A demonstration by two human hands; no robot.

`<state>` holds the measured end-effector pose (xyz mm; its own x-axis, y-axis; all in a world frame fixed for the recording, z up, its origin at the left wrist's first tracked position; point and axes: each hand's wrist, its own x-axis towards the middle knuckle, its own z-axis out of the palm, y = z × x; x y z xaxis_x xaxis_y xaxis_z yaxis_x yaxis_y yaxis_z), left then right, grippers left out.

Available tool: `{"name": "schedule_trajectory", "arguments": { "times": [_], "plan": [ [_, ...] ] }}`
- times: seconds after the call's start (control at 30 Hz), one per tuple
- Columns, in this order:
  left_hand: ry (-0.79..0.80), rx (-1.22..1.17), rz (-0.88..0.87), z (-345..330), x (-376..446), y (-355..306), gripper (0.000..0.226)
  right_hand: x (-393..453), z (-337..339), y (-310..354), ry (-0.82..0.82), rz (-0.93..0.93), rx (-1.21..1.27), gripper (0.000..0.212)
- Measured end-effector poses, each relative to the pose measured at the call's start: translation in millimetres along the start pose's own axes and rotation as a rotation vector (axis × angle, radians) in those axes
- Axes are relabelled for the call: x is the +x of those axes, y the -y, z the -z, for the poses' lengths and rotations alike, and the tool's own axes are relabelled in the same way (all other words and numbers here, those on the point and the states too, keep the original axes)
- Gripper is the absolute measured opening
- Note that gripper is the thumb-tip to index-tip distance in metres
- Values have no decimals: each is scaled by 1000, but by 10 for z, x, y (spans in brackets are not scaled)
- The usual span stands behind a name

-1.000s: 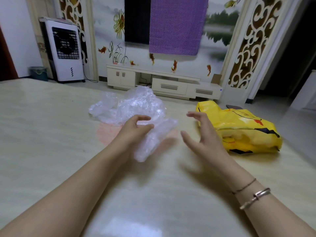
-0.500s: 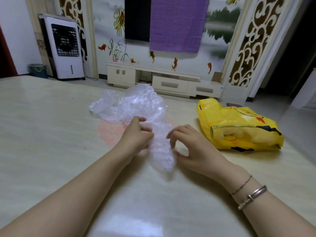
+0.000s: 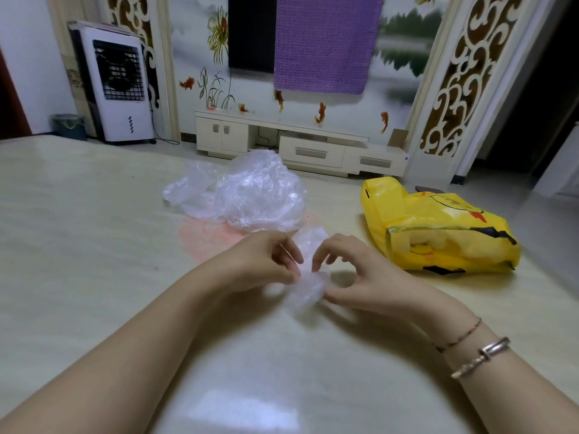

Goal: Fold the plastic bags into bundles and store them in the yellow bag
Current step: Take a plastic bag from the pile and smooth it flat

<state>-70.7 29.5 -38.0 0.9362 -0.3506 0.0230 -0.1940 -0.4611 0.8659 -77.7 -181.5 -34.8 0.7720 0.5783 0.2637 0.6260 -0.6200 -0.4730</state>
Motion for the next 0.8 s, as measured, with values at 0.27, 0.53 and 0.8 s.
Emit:
{"name": "schedule_trajectory", "arguments": {
  "times": [0.27,0.53,0.8],
  "plan": [
    [-134,-73,103,-28,78,-17,37,119,-77,-10,-148,-246,210,30],
    [-202,81,128,-113,89,-11,25,113,-125,-45,-250,-440,-21,31],
    [-242,43,160,-142,111,-23,29,93,-66,48,-218,-66,50,13]
  ]
}}
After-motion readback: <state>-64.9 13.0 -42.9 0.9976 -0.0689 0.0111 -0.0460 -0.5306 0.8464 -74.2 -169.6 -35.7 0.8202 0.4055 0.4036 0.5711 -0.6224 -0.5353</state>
